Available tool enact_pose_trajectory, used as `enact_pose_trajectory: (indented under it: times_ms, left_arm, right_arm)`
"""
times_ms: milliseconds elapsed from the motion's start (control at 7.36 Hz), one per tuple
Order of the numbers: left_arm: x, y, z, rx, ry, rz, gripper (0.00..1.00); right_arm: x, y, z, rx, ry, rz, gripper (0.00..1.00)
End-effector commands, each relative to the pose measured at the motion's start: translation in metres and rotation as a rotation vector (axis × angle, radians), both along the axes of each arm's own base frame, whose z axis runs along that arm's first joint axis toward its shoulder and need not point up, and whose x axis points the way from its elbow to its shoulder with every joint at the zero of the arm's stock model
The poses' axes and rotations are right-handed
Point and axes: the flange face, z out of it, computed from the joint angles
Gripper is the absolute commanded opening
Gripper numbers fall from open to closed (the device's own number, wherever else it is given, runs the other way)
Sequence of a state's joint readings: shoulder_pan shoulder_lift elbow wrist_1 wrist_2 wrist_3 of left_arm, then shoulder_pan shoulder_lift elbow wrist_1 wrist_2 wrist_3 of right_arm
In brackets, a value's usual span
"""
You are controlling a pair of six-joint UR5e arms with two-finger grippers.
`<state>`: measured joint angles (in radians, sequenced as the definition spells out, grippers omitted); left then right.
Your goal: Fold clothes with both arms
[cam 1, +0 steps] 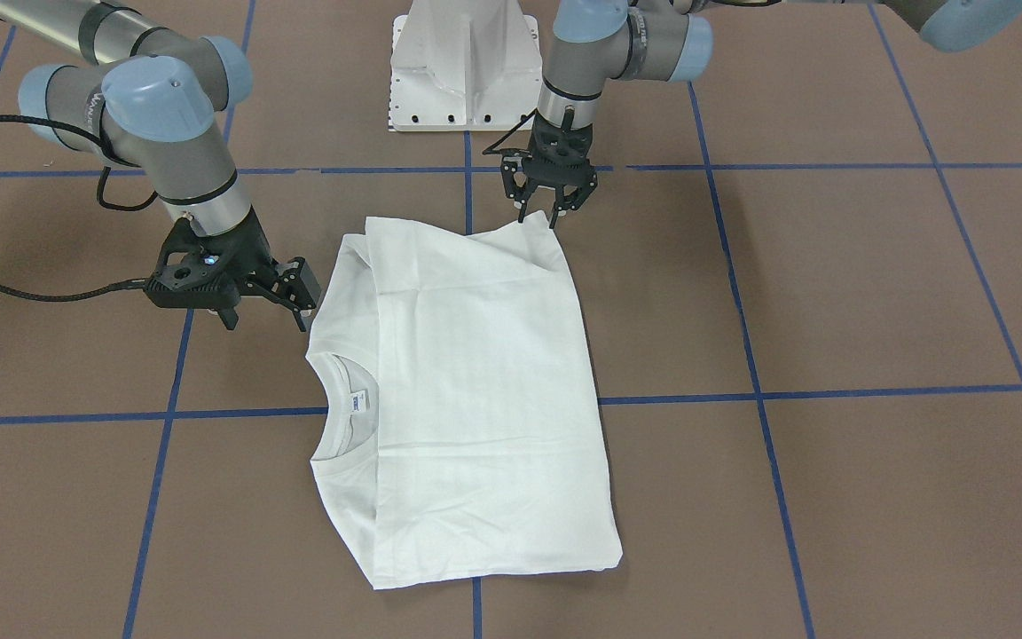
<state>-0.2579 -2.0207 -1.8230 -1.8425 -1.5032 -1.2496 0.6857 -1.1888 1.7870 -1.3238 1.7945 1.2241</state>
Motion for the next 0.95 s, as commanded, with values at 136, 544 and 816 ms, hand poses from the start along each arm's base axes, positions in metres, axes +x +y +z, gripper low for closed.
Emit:
enact_pose_trajectory:
  times_ms: [136,544,816]
  left_arm:
    - [0.0022,0.0014,0.0024,-0.001,-0.004,0.002,0.5]
    - [0.002,0.0032,-0.0004,0.002,0.0,0.004,0.54]
    - [0.0029,0.004,0.0003,0.002,-0.002,0.006,0.53]
  right_arm:
    - [-0.0003,-0.0002,0.0007,-0.001,0.001,0.0,1.0]
    - [-0.0009,0.0003,0.0007,-0.001,0.001,0.0,1.0]
    - [-0.0012,0.0001,0.0014,-0.003,0.002,0.001,1.0]
